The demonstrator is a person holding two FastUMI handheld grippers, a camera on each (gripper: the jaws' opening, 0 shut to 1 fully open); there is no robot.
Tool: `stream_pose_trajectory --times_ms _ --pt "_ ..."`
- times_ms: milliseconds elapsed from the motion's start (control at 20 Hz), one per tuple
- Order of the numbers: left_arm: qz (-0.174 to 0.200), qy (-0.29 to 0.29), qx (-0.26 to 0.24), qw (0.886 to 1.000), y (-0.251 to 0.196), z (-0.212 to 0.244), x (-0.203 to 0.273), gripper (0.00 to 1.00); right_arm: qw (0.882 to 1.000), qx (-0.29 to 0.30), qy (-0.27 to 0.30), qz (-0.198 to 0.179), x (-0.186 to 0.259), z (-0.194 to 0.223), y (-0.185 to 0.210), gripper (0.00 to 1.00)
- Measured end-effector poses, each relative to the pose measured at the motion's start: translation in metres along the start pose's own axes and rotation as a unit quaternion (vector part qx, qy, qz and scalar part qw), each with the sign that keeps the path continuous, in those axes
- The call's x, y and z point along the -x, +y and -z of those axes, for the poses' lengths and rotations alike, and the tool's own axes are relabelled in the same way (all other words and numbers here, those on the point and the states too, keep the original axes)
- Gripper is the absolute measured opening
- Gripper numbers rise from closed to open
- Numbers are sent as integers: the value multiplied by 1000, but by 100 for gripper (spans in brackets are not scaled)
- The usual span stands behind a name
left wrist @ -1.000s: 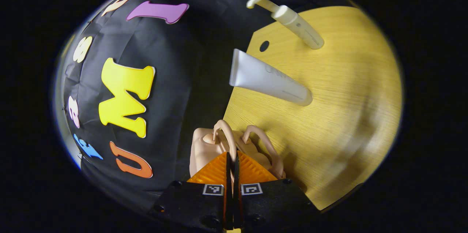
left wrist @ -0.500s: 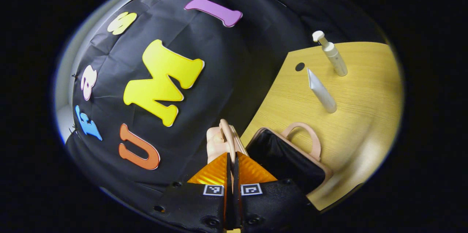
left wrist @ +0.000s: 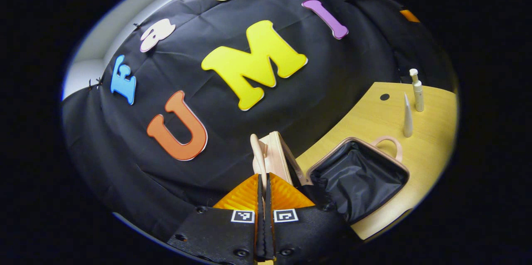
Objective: First open the suitcase, pack the skin care products into it, and then close the suitcase.
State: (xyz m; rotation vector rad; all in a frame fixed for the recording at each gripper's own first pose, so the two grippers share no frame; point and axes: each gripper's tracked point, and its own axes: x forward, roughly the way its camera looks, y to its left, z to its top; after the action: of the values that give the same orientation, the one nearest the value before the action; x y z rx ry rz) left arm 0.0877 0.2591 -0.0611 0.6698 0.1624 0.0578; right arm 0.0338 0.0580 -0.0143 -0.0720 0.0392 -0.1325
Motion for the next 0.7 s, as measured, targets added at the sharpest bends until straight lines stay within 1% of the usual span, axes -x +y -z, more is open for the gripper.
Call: stream_pose_trajectory --times_ms 150,250,350,600,700 --pt "-11 1 32 999 38 42 -13 2 1000 21 -6 -10 5 -2 29 80" --pt "-19 19 40 999 55 77 -20 3 999 28 -6 -20 9 -4 46 80" --pt "-19 41 62 997 66 112 -29 3 999 33 -3 -27 12 -4 58 80" --pt "6 75 128 989 70 186 -54 3 999 38 6 -29 13 -8 70 80" --pt "21 84 159 984 63 211 -62 3 999 32 20 -31 13 -2 73 80"
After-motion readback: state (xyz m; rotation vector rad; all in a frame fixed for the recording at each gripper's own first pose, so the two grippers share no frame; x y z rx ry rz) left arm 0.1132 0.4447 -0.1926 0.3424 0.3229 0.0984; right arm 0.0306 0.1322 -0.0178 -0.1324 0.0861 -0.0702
